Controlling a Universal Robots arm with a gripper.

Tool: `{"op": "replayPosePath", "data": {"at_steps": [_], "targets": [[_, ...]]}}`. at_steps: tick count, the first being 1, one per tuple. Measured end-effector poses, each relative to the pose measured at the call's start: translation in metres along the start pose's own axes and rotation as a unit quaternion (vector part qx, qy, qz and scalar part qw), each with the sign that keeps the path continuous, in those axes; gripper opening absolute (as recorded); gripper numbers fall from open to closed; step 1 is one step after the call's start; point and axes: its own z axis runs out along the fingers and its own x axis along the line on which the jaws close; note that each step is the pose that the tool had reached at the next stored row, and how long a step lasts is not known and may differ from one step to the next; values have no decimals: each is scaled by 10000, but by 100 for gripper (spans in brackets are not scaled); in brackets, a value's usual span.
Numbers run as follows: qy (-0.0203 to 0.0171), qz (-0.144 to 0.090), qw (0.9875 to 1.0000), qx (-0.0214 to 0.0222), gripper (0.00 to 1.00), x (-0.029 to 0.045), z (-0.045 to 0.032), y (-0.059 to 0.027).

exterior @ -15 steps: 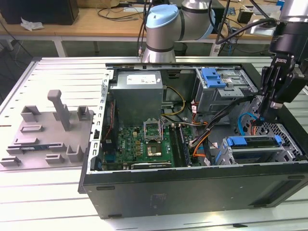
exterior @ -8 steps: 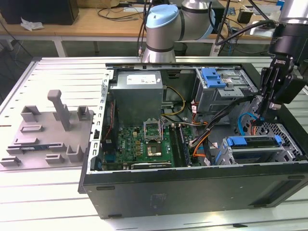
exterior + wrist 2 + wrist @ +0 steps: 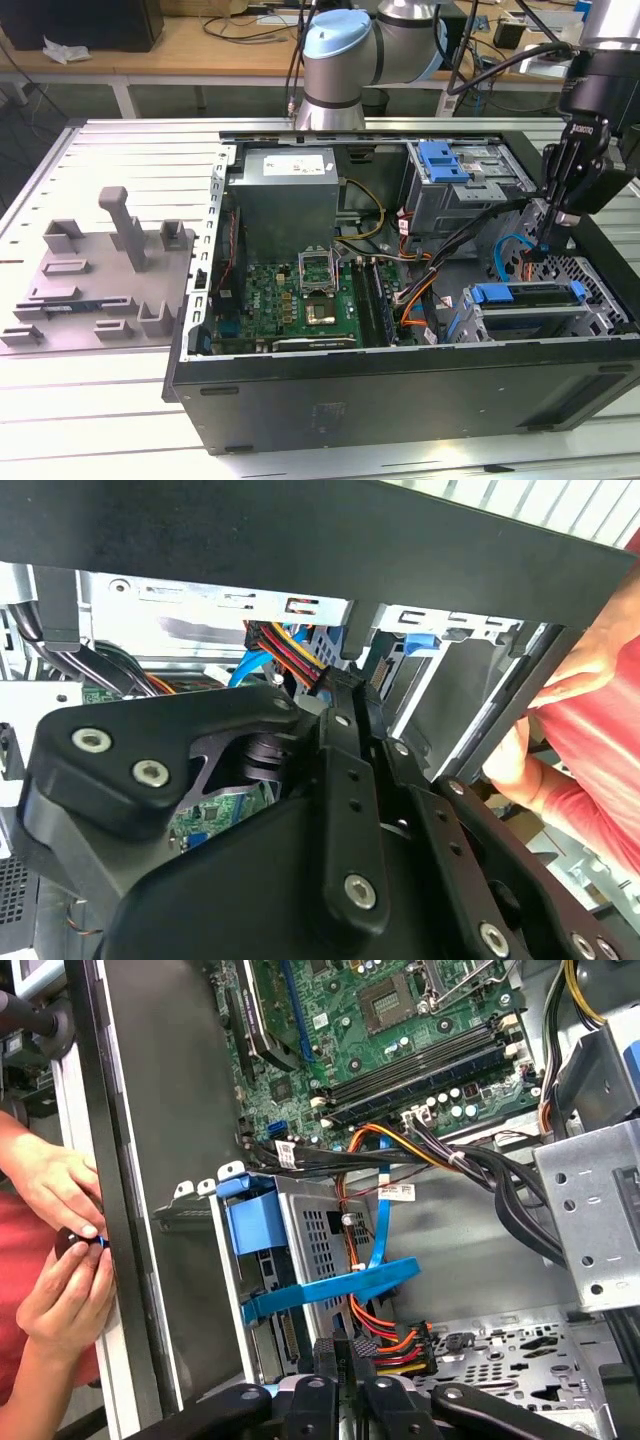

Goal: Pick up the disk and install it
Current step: 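Insert the first disk wire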

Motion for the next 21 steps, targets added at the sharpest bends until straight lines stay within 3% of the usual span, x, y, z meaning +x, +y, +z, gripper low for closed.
{"op": "replayPosePath", "data": {"at_steps": [10, 21], "targets": [[-12, 1, 10000, -7, 16, 9, 2, -4], [-160, -4, 9999, 1, 16, 104, -6, 26]]}}
